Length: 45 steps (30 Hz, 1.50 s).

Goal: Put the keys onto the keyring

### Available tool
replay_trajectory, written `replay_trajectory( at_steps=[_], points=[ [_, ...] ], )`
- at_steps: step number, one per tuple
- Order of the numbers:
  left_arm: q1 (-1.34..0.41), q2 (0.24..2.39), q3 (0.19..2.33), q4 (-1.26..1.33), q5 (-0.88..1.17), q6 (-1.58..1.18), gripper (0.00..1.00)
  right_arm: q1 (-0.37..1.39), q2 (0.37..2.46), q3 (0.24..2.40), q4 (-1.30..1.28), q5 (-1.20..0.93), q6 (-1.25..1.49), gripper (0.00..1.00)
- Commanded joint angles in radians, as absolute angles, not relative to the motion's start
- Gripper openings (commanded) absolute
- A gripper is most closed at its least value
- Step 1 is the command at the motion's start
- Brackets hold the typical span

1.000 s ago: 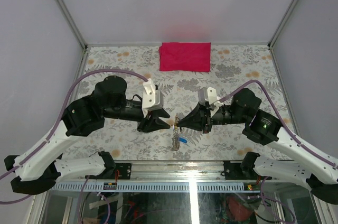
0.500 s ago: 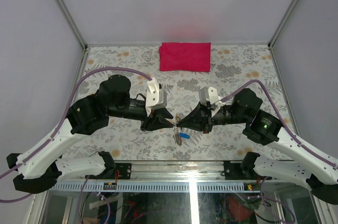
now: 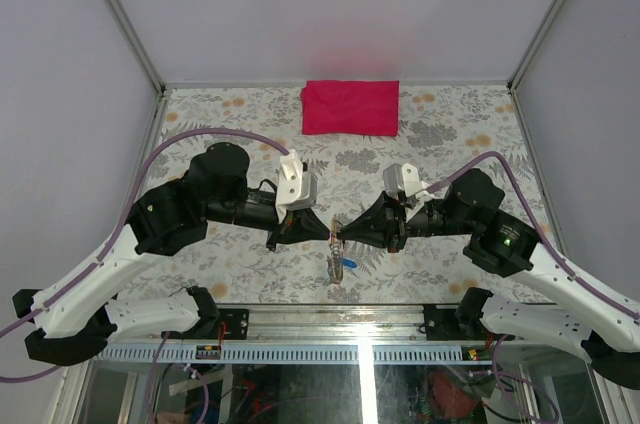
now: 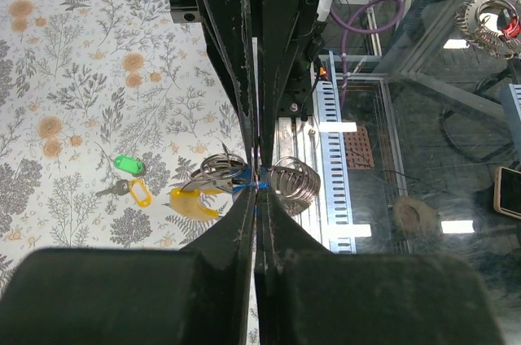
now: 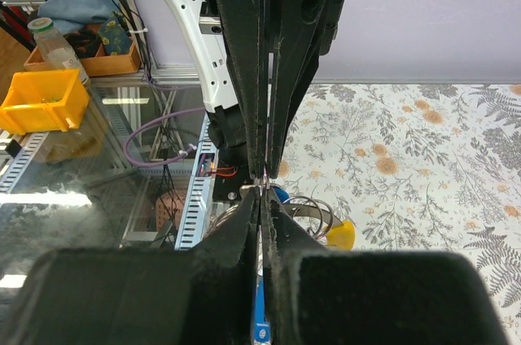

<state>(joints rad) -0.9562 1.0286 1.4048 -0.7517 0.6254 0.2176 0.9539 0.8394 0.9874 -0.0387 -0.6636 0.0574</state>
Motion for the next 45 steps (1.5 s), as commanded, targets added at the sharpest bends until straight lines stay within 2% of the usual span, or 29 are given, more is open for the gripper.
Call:
replay_trajectory(
  at_steps=[1,25,45],
  points=[
    [-0.959,1.024,1.398,-0.701,0.626,0.217,0.0,0.951,0.81,1.001,0.075,-0.667,0.078,0.0],
    [-0.96,0.903,1.236,-0.44,0.602,0.085,0.0,0.951,0.749,0.863,0.41,-0.579,0.255,0.0],
    [-0.959,0.875,1.171,-0.329,0.615,0.026,0.0,0.951,0.715,0.723,0.722,-0.443,0.409,0.0]
  ],
)
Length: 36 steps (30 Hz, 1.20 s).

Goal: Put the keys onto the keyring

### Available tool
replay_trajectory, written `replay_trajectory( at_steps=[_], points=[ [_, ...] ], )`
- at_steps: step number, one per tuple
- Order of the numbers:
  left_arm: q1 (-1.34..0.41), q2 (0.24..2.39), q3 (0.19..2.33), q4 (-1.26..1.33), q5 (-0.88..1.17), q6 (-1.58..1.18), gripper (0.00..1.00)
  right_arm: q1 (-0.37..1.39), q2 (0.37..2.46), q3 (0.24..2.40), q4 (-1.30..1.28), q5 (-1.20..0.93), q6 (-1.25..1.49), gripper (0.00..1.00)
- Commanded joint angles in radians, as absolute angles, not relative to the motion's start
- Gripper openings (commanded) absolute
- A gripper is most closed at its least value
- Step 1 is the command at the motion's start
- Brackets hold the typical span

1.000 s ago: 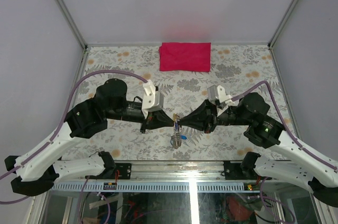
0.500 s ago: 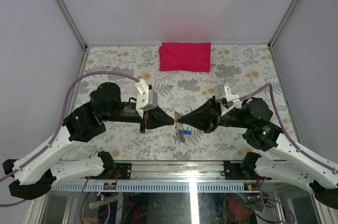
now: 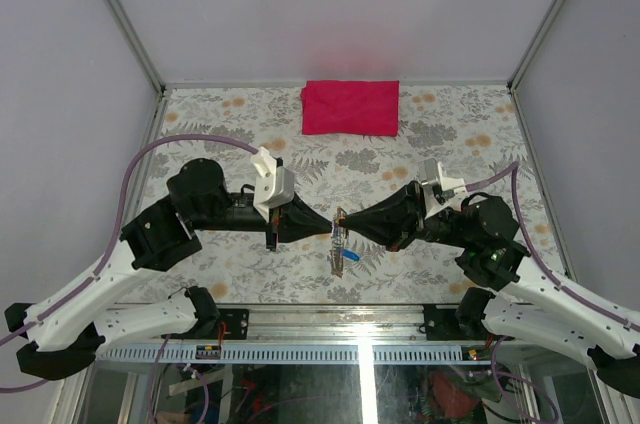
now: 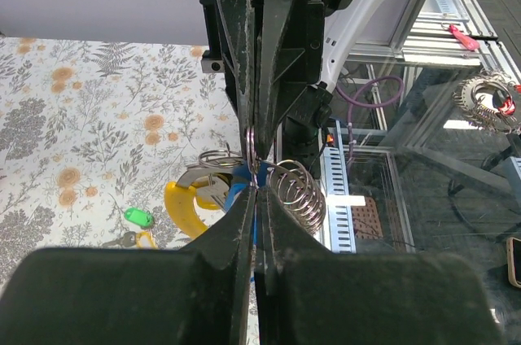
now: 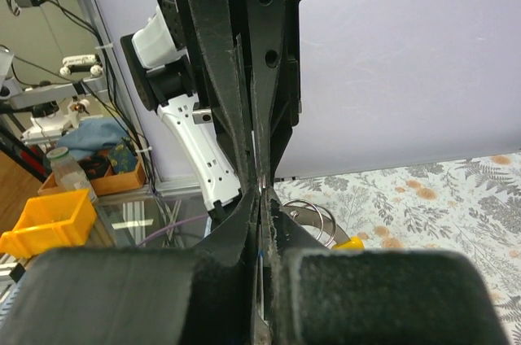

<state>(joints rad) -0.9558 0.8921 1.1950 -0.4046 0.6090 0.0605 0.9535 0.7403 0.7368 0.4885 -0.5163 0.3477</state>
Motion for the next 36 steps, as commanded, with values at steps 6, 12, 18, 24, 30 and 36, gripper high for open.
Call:
replay_trajectory(
  at_steps=[6,12,18,24,30,36],
  points=[
    [-0.959,0.853,1.141,-0.264,0.619,-0.005,0.05,0.951,0.713,0.691,0.786,-0.428,0.426,0.0],
    [-0.96,0.824,1.121,-0.186,0.571,-0.038,0.31,0.951,0.713,0.707,0.744,-0.477,0.398,0.0],
    [-0.959,0.794,1.076,-0.062,0.532,-0.08,0.37,0.951,0.727,0.718,0.739,-0.51,0.4,0.0],
    [-0.96,0.812,1.059,-0.031,0.539,-0.098,0.37,0.952,0.728,0.721,0.738,-0.512,0.399,0.0],
    [-0.96,0.836,1.04,-0.029,0.561,-0.108,0.31,0.952,0.724,0.719,0.735,-0.512,0.399,0.0],
    [-0.959,0.845,1.032,-0.025,0.577,-0.115,0.26,0.952,0.72,0.72,0.723,-0.508,0.392,0.0]
  ],
)
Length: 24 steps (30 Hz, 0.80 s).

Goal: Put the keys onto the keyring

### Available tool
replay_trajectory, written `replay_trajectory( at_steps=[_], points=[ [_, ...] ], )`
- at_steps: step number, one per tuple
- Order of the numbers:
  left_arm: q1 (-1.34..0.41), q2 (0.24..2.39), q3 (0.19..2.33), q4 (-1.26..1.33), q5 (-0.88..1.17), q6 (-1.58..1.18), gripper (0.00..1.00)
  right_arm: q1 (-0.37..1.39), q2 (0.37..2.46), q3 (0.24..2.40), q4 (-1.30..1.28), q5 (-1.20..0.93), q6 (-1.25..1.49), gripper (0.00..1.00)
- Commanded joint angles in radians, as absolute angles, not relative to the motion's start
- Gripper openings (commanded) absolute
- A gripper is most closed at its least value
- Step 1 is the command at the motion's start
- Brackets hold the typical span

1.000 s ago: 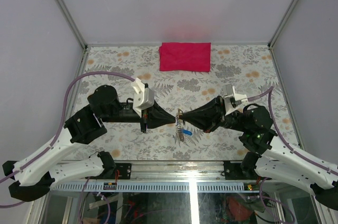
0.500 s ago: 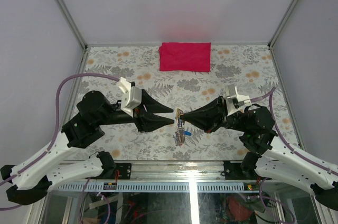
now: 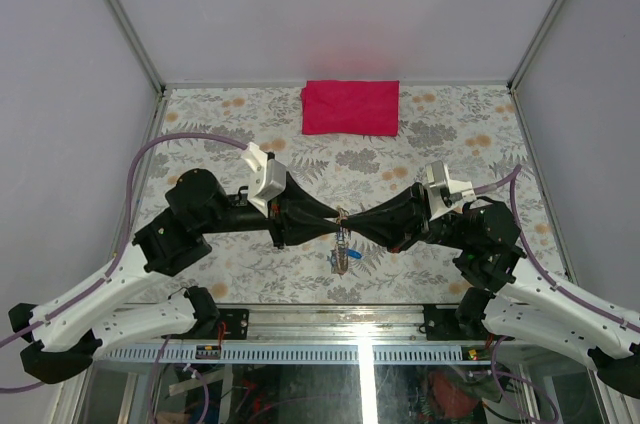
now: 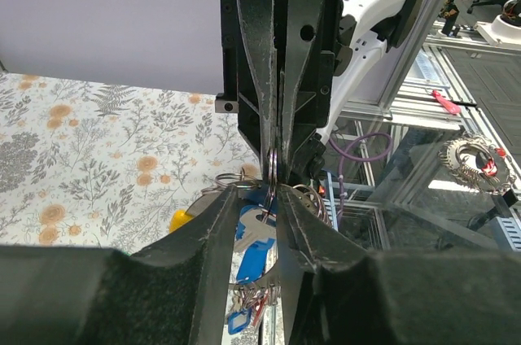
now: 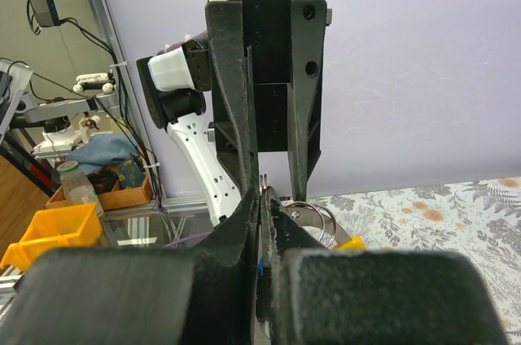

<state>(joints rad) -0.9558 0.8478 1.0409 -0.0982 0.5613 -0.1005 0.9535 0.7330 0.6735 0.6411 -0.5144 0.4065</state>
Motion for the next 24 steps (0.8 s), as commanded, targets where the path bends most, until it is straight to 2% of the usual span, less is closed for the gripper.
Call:
replay_trajectory(
  at_steps=[1,7,11,16,24],
  points=[
    [-0.959,0.847,1.034,-0.024,0.578,-0.115,0.24,0.952,0.721,0.721,0.722,-0.509,0.391,0.0],
    [-0.959,0.854,1.035,-0.007,0.593,-0.121,0.14,0.951,0.725,0.717,0.718,-0.508,0.388,0.0],
    [-0.96,0.855,1.034,0.0,0.604,-0.128,0.0,0.952,0.727,0.716,0.711,-0.508,0.381,0.0],
    [-0.96,0.85,1.039,-0.017,0.614,-0.126,0.0,0.952,0.717,0.717,0.686,-0.498,0.362,0.01],
    [-0.959,0.895,1.17,-0.322,0.59,-0.021,0.0,0.952,0.64,0.785,0.394,-0.465,0.206,0.26]
  ],
)
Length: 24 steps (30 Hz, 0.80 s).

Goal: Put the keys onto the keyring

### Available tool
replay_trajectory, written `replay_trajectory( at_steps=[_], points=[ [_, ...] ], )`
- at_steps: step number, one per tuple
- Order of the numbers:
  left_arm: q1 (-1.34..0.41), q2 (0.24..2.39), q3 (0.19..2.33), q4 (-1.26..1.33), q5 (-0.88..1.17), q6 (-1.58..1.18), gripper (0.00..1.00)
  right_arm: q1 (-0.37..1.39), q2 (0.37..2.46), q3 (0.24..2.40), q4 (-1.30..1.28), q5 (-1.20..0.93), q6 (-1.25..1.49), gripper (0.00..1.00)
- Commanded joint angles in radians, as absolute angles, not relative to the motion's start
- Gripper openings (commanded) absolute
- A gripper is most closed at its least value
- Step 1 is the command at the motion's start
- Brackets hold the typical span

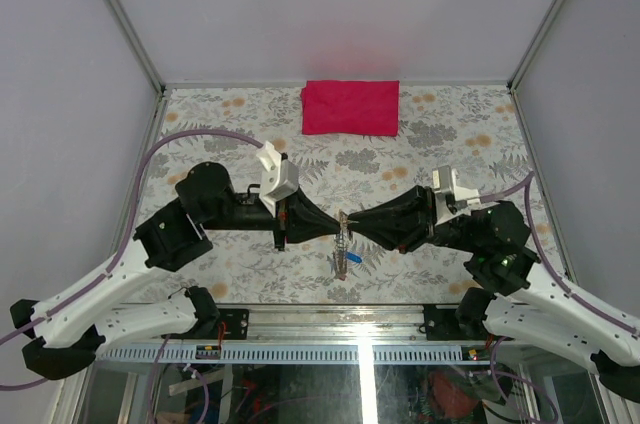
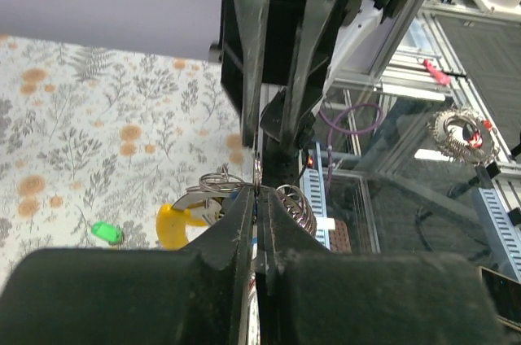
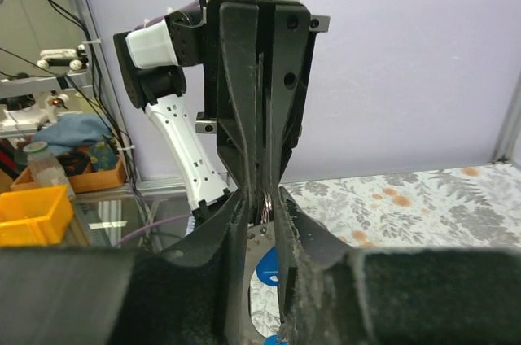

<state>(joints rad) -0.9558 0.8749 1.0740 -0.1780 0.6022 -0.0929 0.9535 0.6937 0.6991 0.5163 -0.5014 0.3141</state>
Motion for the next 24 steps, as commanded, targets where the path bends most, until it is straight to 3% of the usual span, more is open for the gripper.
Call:
replay_trajectory(
  at_steps=[1,10,24],
  points=[
    [-0.96,0.905,1.187,-0.359,0.581,-0.009,0.0,0.952,0.634,0.791,0.355,-0.46,0.188,0.27],
    [-0.959,1.006,1.341,-0.654,0.487,0.112,0.0,0.952,0.641,0.792,0.151,-0.448,0.077,0.33],
    [-0.993,1.183,1.59,-1.044,0.395,0.284,0.0,0.951,0.716,0.755,0.214,-0.512,0.061,0.34]
  ],
)
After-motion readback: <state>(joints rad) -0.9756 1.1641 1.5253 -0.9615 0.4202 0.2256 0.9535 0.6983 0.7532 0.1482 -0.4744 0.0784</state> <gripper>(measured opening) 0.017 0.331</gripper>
